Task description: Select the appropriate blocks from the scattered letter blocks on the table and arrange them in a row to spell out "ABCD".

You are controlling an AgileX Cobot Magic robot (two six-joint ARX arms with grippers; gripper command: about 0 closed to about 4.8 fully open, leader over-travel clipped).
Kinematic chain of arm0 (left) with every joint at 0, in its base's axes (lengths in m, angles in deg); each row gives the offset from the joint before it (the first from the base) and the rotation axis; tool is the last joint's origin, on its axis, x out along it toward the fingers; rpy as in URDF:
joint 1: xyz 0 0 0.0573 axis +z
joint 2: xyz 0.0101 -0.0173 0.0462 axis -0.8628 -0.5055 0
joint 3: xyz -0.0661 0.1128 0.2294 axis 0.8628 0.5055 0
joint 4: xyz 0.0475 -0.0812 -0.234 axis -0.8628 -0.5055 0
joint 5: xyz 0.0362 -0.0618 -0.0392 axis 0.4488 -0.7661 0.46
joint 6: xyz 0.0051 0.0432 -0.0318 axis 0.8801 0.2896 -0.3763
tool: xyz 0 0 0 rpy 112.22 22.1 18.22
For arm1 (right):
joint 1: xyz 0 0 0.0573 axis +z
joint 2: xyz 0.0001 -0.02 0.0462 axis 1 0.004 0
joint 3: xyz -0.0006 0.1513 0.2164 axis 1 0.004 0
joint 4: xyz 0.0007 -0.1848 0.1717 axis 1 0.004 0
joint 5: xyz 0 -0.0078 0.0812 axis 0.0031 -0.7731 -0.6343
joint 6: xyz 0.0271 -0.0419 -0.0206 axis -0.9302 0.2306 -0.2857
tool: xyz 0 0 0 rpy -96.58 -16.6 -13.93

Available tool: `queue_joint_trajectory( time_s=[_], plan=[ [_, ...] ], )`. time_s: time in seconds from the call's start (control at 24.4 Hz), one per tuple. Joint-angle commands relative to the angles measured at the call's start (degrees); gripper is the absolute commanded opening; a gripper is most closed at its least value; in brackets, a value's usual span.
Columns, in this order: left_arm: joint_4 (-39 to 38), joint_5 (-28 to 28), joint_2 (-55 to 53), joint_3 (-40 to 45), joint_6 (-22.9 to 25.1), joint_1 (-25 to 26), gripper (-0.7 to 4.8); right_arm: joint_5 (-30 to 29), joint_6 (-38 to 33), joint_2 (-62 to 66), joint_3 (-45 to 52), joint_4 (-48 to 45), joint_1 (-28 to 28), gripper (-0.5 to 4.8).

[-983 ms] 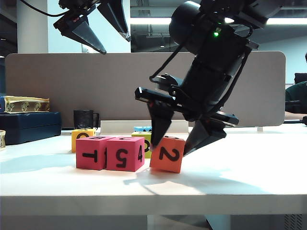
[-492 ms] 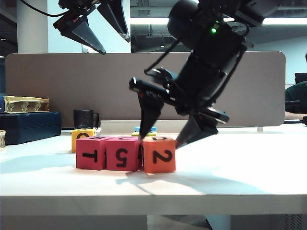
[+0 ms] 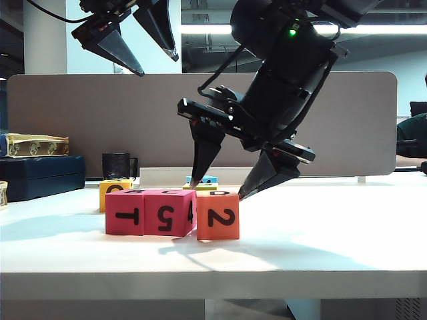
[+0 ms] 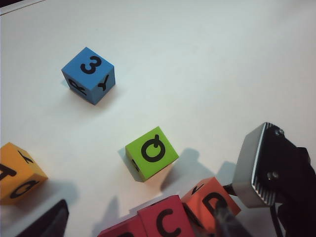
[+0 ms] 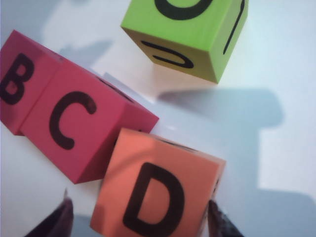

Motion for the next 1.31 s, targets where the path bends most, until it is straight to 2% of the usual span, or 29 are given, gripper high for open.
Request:
queue_joint_trajectory(
  time_s=[0.04,0.2,0.45,0.53,0.7,0.82,0.98,1.02,1.11,1.15,1.19,1.27,1.31],
  plan=[
    [0.5,0.2,0.3,-0.3,0.2,-0.1,3.72,-0.2,2.3,-0.1,-0.9,0.1,0.0,3.42],
    [0.5,0.2,0.3,-0.3,0.2,-0.1,3.72,0.0,2.8,-0.1,-2.8,0.6,0.0,3.42],
    [0.5,0.5,0.3,-0.3,0.5,0.0,3.72,2.3,7.1,-0.1,-7.8,5.0,-0.4,3.42],
    [0.5,2.4,0.3,-0.3,1.6,0.0,3.72,2.5,7.3,-0.1,-8.7,5.9,-0.9,3.42],
    [0.8,9.9,0.3,-0.3,5.5,0.3,3.67,2.4,7.3,-0.3,-11.6,9.3,-2.2,3.31],
    [1.8,10.3,0.2,-0.3,5.7,2.3,3.34,2.4,7.3,-0.3,-13.7,11.0,-2.2,3.01],
    [6.3,10.3,0.2,-0.3,4.2,6.7,3.34,2.0,8.0,-0.3,-18.5,15.1,-2.0,2.98],
    [7.6,10.3,0.1,-0.3,3.7,7.6,3.34,1.4,8.6,-0.3,-19.7,16.0,-2.0,2.70],
    [10.1,10.3,-0.6,-0.3,2.8,8.8,3.25,0.9,8.7,-0.3,-22.3,17.9,-2.0,1.68],
    [11.1,10.3,-1.6,-0.3,2.7,9.4,2.86,0.5,8.9,-0.3,-24.0,19.1,-2.0,1.12],
    [11.3,10.3,-2.4,-0.3,2.7,9.5,2.68,-0.2,9.0,-0.3,-25.1,19.6,-2.0,0.91],
    [11.5,10.3,-4.7,-0.3,2.7,9.6,2.67,-2.1,9.9,-0.3,-27.7,21.0,-2.0,0.65],
    [11.6,10.3,-6.1,-0.3,2.5,9.6,2.67,-3.1,10.1,-0.3,-29.2,21.8,-2.0,0.23]
  ],
)
